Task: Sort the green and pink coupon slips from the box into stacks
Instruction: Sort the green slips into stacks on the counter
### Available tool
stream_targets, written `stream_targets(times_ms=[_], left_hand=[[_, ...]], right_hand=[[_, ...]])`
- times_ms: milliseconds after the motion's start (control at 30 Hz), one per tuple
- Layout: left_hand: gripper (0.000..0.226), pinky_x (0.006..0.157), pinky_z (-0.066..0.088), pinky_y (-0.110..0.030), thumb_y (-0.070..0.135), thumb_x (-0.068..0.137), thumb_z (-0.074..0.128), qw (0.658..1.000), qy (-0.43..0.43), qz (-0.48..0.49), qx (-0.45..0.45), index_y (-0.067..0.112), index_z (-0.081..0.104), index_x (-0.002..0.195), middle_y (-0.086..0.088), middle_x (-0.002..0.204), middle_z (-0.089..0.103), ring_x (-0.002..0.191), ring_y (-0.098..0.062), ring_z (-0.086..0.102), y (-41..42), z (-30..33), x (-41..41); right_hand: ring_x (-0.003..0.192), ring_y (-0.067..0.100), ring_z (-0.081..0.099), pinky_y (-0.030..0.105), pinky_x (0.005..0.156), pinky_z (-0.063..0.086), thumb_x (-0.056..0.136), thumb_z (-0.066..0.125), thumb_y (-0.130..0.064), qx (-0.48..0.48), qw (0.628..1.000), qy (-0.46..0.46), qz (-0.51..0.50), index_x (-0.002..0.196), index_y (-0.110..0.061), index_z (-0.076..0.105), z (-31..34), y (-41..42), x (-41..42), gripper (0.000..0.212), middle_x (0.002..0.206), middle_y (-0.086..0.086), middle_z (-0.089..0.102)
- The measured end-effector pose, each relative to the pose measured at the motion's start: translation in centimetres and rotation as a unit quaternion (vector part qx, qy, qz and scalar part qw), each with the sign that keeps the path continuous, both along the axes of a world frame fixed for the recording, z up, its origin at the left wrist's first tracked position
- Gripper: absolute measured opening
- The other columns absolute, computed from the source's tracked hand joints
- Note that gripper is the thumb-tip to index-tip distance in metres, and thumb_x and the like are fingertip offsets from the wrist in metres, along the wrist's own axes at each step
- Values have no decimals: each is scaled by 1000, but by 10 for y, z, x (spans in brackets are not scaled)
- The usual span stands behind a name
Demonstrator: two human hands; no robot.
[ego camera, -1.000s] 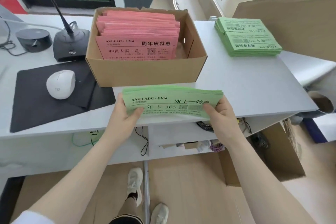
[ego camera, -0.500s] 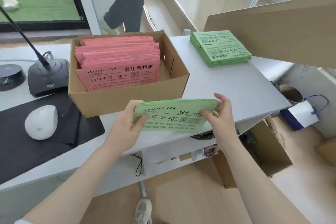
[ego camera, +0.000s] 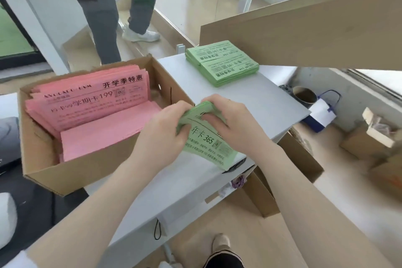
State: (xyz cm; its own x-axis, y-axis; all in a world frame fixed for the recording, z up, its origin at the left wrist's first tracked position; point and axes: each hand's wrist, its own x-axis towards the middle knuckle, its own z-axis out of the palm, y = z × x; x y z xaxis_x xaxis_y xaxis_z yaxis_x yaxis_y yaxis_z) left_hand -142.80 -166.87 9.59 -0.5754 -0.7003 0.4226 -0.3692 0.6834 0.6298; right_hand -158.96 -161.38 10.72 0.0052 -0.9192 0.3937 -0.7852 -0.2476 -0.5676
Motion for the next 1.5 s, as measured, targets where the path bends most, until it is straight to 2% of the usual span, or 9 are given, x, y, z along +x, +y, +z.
stream_targets(times_ms=[167, 300, 400, 567, 800, 1033, 1233, 1367, 1500], left_hand=[[25, 67, 49, -17, 7, 80, 67, 979, 123, 39, 157, 27, 56, 91, 13, 83, 65, 73, -1, 60, -5, 8, -32], [18, 79, 54, -30, 8, 85, 62, 908, 240, 23, 342, 21, 56, 95, 3, 90, 72, 85, -12, 68, -18, 6, -72], [20, 89, 52, -39, 6, 87, 59, 898, 203, 10, 390, 22, 57, 98, 2, 99, 71, 91, -13, 68, -29, -10, -112], [25, 88, 50, -44, 15, 86, 61, 905, 51, 29, 421, 31, 53, 103, 8, 101, 71, 92, -14, 68, -41, -48, -173], [12, 78, 56, -31, 7, 87, 60, 820, 226, 160, 500, 13, 57, 96, -7, 97, 72, 90, -23, 69, -68, -62, -224], [18, 72, 57, -27, 12, 93, 52, 724, 389, 264, 505, 8, 57, 110, -6, 101, 70, 85, -19, 68, -128, -49, -255], [23, 83, 54, -38, 2, 90, 52, 757, 359, 283, 467, 10, 60, 111, -7, 104, 69, 92, -22, 66, -169, -49, -273], [27, 73, 55, -32, 1, 89, 52, 810, 308, 317, 385, 18, 57, 108, 4, 91, 68, 82, -15, 67, -201, -54, -279], [29, 87, 51, -43, 4, 86, 52, 870, 174, 339, 314, 22, 60, 106, 2, 102, 69, 96, -20, 64, -216, -72, -279]], right_hand=[[77, 9, 58, 17, 68, 45, 88, 50, -17, -5, 994, -111, -6, 95, -22, 56, -3, -12, -40, 10, 81, -15, 61], [89, 14, 65, 26, 76, 52, 90, 51, -8, 3, 953, -303, -20, 97, -23, 57, -7, -30, -83, 18, 94, -5, 67], [85, 4, 66, 18, 69, 51, 92, 45, 5, -9, 911, -411, -35, 100, -14, 57, -11, -48, -119, 24, 91, -11, 70], [84, 15, 68, 31, 71, 56, 95, 46, -2, 0, 816, -561, -136, 99, -13, 55, -26, -88, -191, 15, 98, 3, 68], [80, 13, 64, 31, 69, 53, 93, 51, -5, 65, 728, -651, -204, 91, -19, 55, -50, -135, -268, 15, 90, -2, 65], [79, 15, 62, 31, 72, 54, 85, 54, 6, 168, 778, -580, -173, 118, -18, 52, -57, -176, -309, 40, 98, 2, 64], [79, 15, 64, 27, 62, 54, 86, 54, 8, 177, 770, -593, -156, 116, -10, 46, -64, -211, -323, 36, 96, 3, 63], [95, 21, 62, 32, 75, 55, 85, 58, 3, 171, 847, -481, -152, 114, -10, 46, -71, -233, -327, 34, 108, 4, 61], [98, 18, 61, 42, 87, 51, 82, 63, -7, 171, 929, -285, -163, 111, -17, 53, -86, -240, -333, 32, 106, 0, 63]])
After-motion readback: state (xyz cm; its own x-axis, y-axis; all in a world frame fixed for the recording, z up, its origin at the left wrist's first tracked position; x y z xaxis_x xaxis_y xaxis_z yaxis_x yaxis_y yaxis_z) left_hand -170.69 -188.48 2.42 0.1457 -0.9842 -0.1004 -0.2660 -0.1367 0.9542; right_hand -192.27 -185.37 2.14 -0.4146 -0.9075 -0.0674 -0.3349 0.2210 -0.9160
